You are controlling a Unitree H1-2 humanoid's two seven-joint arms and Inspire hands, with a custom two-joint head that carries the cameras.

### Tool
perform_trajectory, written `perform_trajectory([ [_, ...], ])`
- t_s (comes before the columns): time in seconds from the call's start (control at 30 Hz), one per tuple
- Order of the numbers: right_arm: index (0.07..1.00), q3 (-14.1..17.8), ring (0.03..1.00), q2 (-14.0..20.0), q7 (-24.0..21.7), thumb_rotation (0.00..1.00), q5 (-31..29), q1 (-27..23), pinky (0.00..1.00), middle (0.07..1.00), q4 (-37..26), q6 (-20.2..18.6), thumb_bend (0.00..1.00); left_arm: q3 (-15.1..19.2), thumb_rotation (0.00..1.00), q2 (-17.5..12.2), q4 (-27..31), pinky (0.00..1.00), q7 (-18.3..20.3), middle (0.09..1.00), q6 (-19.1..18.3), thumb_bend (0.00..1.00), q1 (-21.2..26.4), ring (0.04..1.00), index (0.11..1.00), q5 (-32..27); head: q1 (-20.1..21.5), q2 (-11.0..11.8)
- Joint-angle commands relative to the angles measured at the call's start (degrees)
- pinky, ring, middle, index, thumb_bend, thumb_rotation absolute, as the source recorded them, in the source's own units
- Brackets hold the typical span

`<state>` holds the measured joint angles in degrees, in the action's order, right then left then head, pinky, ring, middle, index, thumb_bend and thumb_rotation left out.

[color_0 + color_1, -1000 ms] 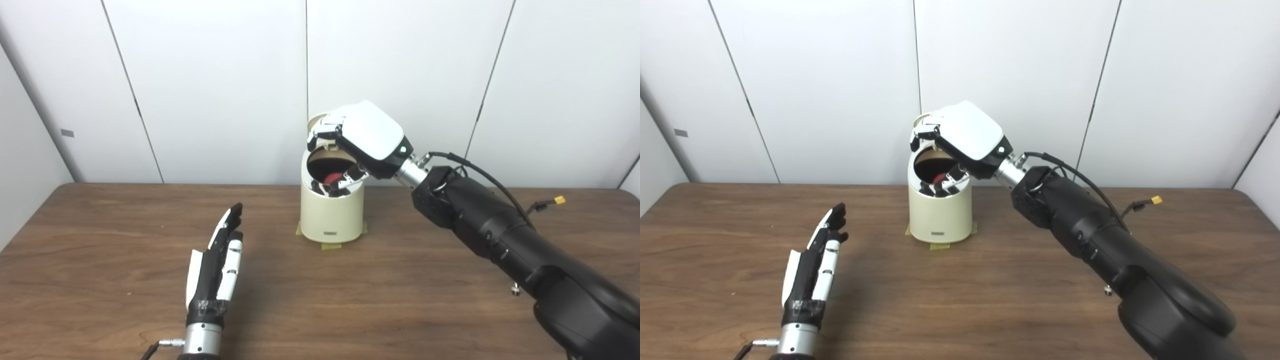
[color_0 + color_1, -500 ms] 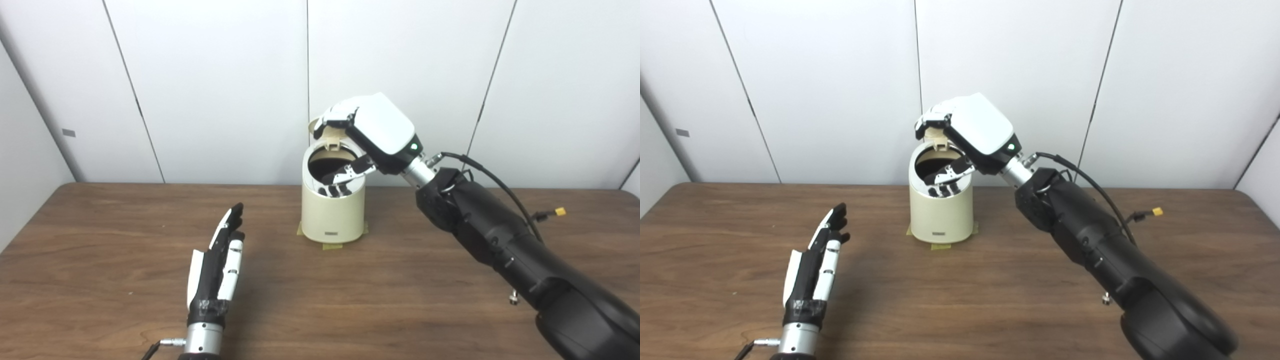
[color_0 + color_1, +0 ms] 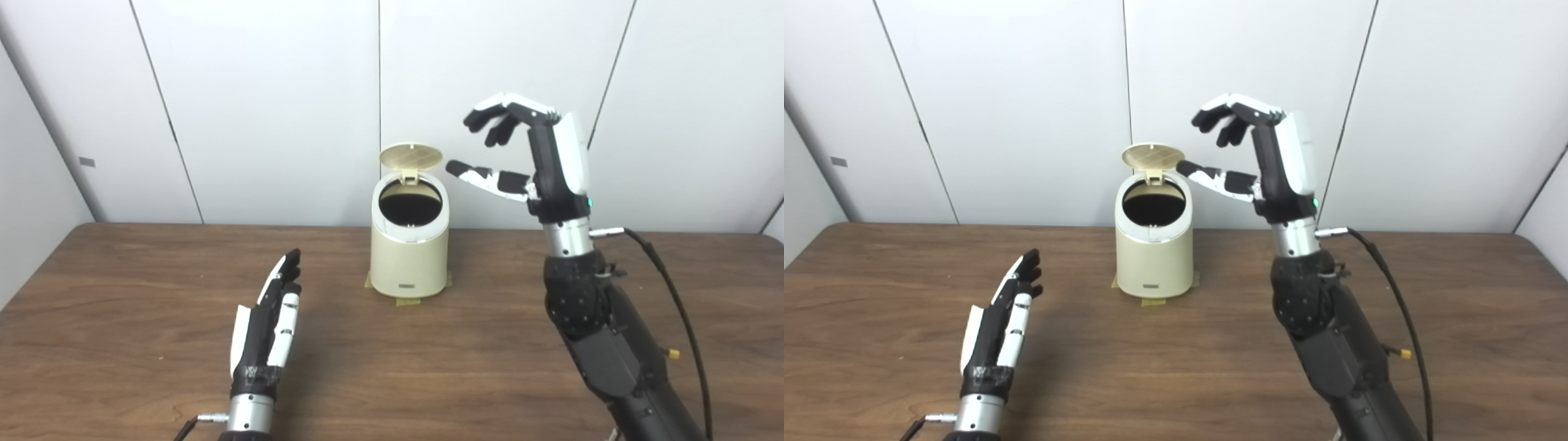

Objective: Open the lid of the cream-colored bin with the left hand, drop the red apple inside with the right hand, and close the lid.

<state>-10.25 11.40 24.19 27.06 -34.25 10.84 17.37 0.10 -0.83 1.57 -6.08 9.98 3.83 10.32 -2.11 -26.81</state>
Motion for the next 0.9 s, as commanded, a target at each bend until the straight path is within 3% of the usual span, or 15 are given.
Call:
perform_trajectory([
  [0.0,0.496,2.25,0.431,1.07,-7.87,0.08,-8.05,2.0,0.37,0.487,-6.67,-6.26,0.5,0.42,0.91,-1.2,-1.32,0.88,0.26,0.936,2.29,0.18,0.58,0.93,0.919,-0.58,-0.01,-0.06],
  [0.07,0.491,3.62,0.511,1.63,-14.06,0.14,-13.33,6.46,0.46,0.543,-11.25,-11.86,0.49,0.58,0.92,-1.54,-1.75,0.87,0.46,0.937,2.75,0.18,0.72,0.932,0.917,-1.28,0.3,-0.03],
  [0.17,0.492,5.19,0.573,1.54,-17.66,0.15,-16.78,12.11,0.51,0.601,-13.58,-14.41,0.49,0.57,0.91,-1.95,-1.77,0.85,0.43,0.926,2.49,0.19,0.77,0.919,0.906,-1.26,0.58,0.03],
  [0.33,0.492,7.65,0.591,-0.36,-18.43,0.14,-18.91,18.4,0.52,0.616,-13.02,-13.05,0.48,0.35,0.88,-2.62,-2.17,0.82,-0.52,0.901,2.76,0.22,0.76,0.89,0.886,0.67,0.48,0.1],
  [0.53,0.495,9.53,0.673,-2.39,-20.78,0.15,-23.26,21.9,0.61,0.689,-13.19,-13.59,0.48,0.45,0.83,-2.81,-2.05,0.79,-0.81,0.872,2.59,0.22,0.64,0.861,0.857,1.03,0.61,-0.02],
  [0.57,0.625,9.57,0.694,-2.5,-20.99,0.24,-23.24,22.17,0.63,0.709,-13.15,-13.62,0.33,0.47,0.83,-2.8,-2.01,0.79,-0.82,0.871,2.53,0.23,0.62,0.858,0.856,0.98,0.59,-0.05],
  [0.63,0.695,9.66,0.707,-2.67,-21.42,0.32,-23.08,22.49,0.65,0.722,-13.01,-13.59,0.26,0.53,0.83,-2.79,-2.01,0.79,-0.84,0.871,2.58,0.23,0.58,0.858,0.857,0.86,0.43,-0.15],
  [0.77,0.725,9.57,0.719,-3.45,-21.59,0.39,-22.53,23.09,0.65,0.736,-12.74,-13.55,0.2,0.65,0.83,-3.08,-1.58,0.79,-0.66,0.87,2.46,0.23,0.47,0.857,0.855,0.77,0.31,-0.28],
  [0.87,0.714,9.63,0.715,-4.28,-21.16,0.39,-22.3,23.58,0.65,0.723,-11.74,-12.44,0.15,0.77,0.82,-3.74,-0.9,0.78,-0.69,0.869,2.33,0.22,1.03,0.856,0.853,1.44,0.49,-0.42],
])
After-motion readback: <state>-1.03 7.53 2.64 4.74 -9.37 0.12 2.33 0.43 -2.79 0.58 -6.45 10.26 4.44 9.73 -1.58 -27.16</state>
